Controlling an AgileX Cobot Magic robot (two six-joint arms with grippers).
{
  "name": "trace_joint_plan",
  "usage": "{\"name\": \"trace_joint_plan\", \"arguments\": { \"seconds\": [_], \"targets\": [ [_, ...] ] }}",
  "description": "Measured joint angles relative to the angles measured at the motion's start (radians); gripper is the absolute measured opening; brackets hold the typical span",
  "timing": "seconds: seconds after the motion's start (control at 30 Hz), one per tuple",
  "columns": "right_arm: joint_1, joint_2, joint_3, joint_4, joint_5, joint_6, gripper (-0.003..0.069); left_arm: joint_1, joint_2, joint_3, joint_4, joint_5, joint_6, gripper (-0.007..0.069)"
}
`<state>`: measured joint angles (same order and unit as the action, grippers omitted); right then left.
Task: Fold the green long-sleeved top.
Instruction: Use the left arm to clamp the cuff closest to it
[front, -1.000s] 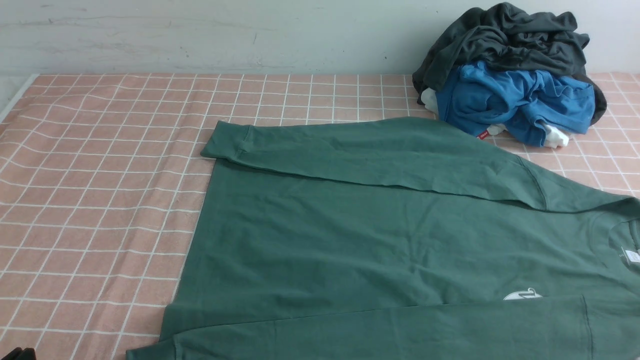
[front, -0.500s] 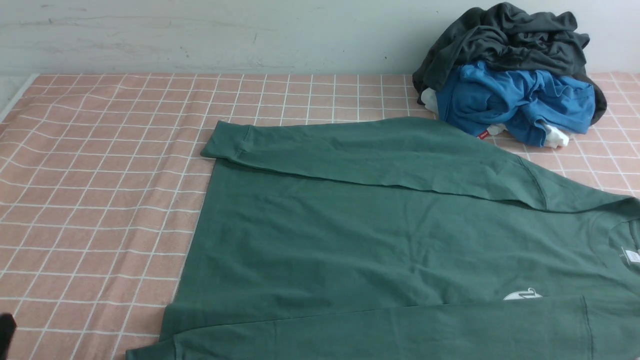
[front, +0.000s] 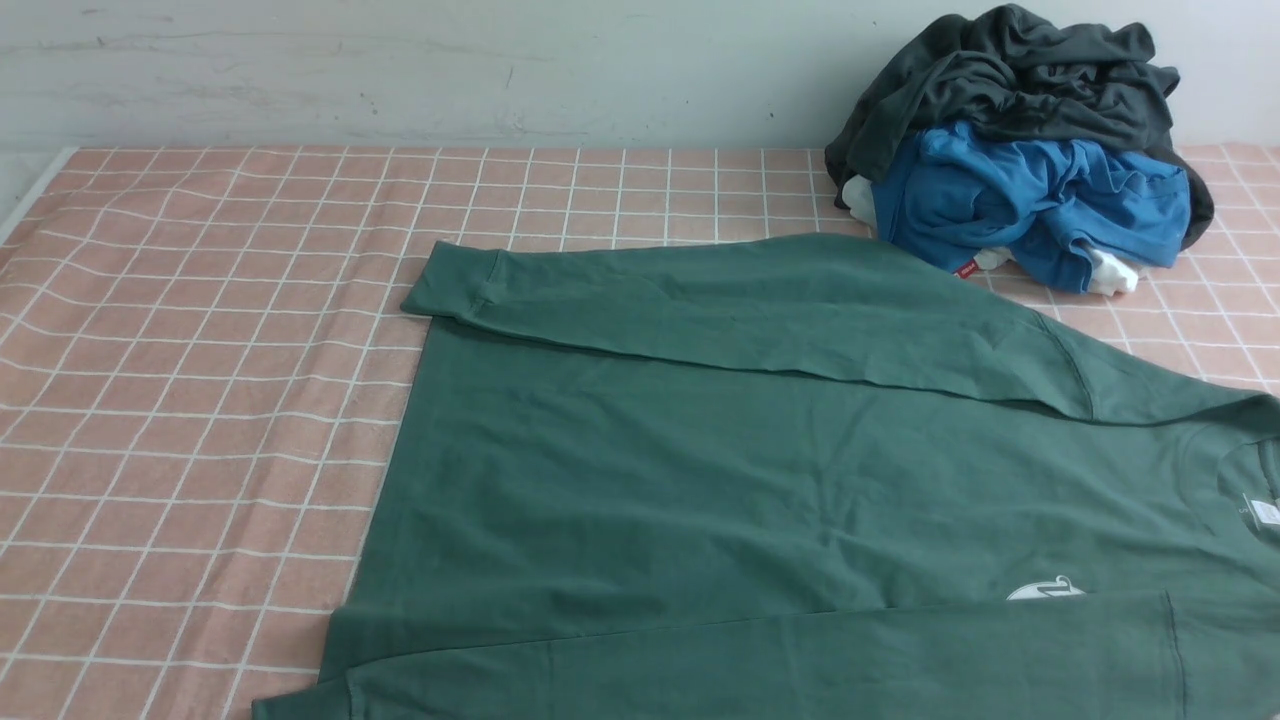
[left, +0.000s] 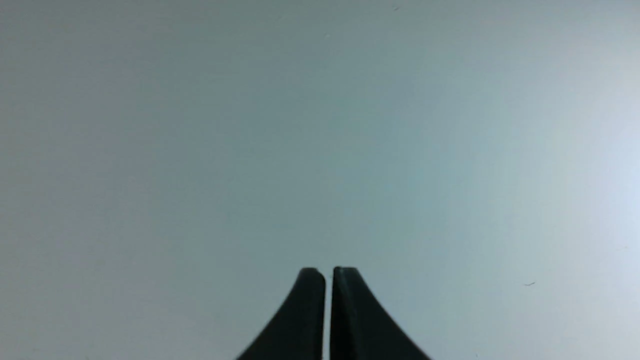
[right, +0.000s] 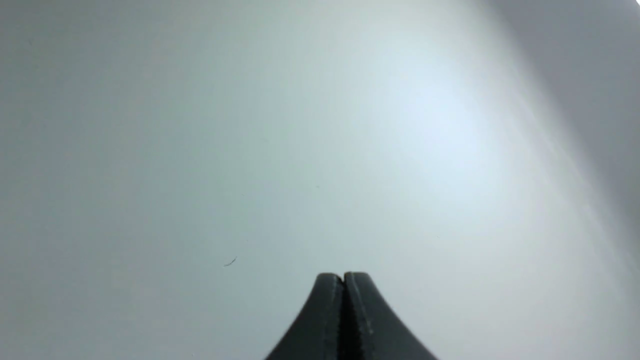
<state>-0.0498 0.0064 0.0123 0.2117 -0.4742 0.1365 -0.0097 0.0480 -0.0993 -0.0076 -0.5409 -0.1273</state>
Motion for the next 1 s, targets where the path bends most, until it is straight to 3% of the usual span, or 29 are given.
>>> {"name": "trace_joint_plan", "arguments": {
  "seconds": [0.07,0.1,0.2,0.23,0.3,0.37,0.4,0.5,0.53,0.67,0.8,0.93,1.0],
  "targets": [
    [0.000,0.025,-0.037,-0.044,0.028,0.016,-0.0014,0.000,0.041,-0.066,0.035,0.049,-0.009,0.0006],
    [0.000,0.073,-0.116,-0.157,0.097,0.037,-0.0014,0.000,0.133,-0.190,0.111,0.146,-0.018,0.0001],
    [0.000,0.163,-0.246,-0.322,0.238,0.074,-0.0014,0.000,0.255,-0.325,0.196,0.287,-0.032,-0.0003],
    [0.000,0.241,-0.332,-0.433,0.361,0.114,-0.0014,0.000,0.373,-0.398,0.231,0.397,-0.051,-0.0003],
    [0.000,0.294,-0.385,-0.487,0.457,0.147,-0.0014,0.000,0.440,-0.431,0.239,0.463,-0.069,-0.0003],
    [0.001,0.451,-0.465,-0.545,0.679,0.216,-0.0014,0.000,0.610,-0.485,0.234,0.664,-0.134,-0.0003],
    [0.001,0.462,-0.473,-0.545,0.697,0.219,-0.0014,0.000,0.633,-0.488,0.232,0.700,-0.139,-0.0003],
    [0.050,0.631,-0.518,-0.467,0.994,0.209,-0.0014,0.000,0.806,-0.501,0.153,0.979,-0.178,-0.0003],
    [0.077,0.682,-0.522,-0.423,1.075,0.157,-0.0014,0.000,0.873,-0.501,0.113,1.076,-0.165,-0.0003],
    [0.184,0.818,-0.524,-0.244,1.237,-0.052,-0.0014,0.000,1.053,-0.502,-0.038,1.232,0.003,-0.0002],
    [0.261,0.915,-0.526,-0.108,1.222,-0.230,-0.0014,0.000,1.216,-0.506,-0.202,1.253,0.167,0.0032],
    [0.291,0.965,-0.527,-0.012,1.139,-0.329,-0.0014,0.000,1.354,-0.510,-0.317,1.202,0.283,0.0116],
    [0.295,0.978,-0.527,0.041,1.107,-0.362,-0.0014,0.000,1.441,-0.512,-0.347,1.181,0.319,0.0203]
  ]
}}
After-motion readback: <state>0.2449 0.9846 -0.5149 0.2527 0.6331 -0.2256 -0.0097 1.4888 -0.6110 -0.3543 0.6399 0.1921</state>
